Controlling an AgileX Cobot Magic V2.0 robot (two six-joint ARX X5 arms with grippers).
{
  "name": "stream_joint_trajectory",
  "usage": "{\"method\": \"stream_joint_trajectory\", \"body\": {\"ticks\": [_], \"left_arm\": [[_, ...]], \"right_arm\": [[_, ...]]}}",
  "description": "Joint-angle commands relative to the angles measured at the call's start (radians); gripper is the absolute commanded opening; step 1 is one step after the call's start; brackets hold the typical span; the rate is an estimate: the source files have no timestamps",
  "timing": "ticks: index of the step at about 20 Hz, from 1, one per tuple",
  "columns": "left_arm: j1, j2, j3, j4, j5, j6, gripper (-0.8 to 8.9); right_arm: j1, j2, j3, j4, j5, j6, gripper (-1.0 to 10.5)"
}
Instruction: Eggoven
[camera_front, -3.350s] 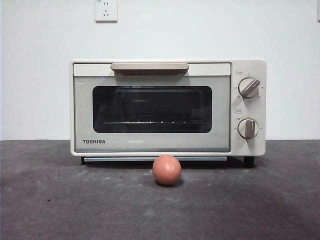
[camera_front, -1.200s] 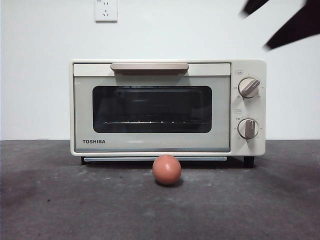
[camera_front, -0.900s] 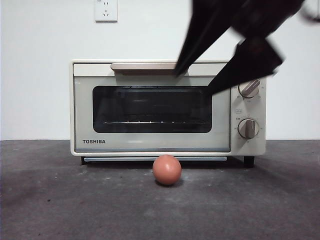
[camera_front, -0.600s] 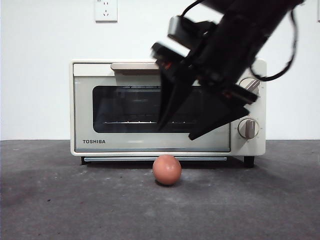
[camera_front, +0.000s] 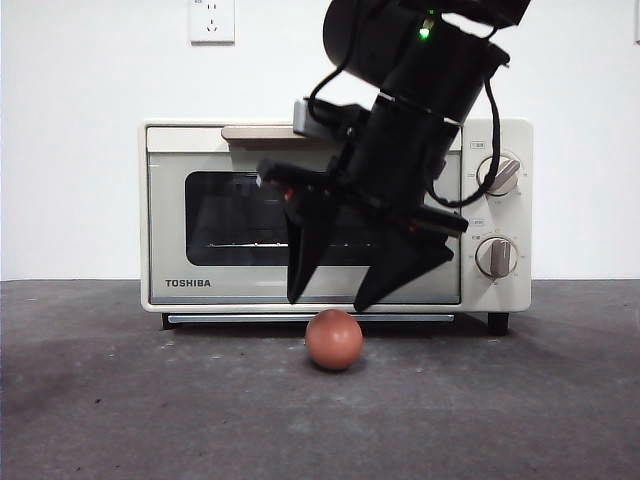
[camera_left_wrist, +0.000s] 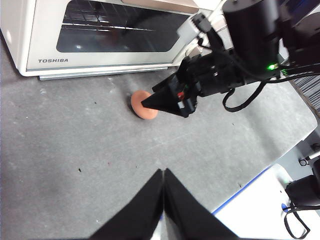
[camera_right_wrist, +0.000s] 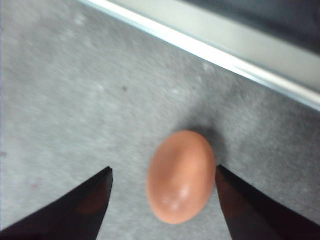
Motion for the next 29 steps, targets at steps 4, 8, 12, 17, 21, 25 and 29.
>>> {"method": "stream_joint_trajectory", "body": {"ticks": [4,8,12,17,21,25,29], "left_arm": [[-0.013,0.005,0.019,0.012,0.000,0.020,0.07],[-0.013,0.005,0.019,0.012,0.000,0.020,0.07],[-0.013,0.005,0.019,0.013,0.000,0.020,0.07],[-0.013,0.005,0.019,0.012,0.000,0.020,0.07],[-0.013,0.005,0.019,0.012,0.000,0.020,0.07],[-0.013,0.006,0.019,0.016,0.000,0.020,0.07],[-0.013,0.035,0.019,0.050,0.000,0.017,0.07]], "right_arm": [[0.010,0.068,0.019,0.007,0.017,0.013,3.3],[0.009,0.095,0.019,0.012,0.024,0.013,3.3],[0.010,0.100,0.019,0.027,0.045,0.016,3.1],[0.010,0.113,0.019,0.012,0.045,0.029,1.9],[0.010,0.140,0.019,0.007,0.043,0.031,0.7],[0.022,0.114,0.019,-0.009,0.047,-0.002,0.0],[0.049,-0.020,0.019,-0.122,0.050,-0.064,0.0]]}}
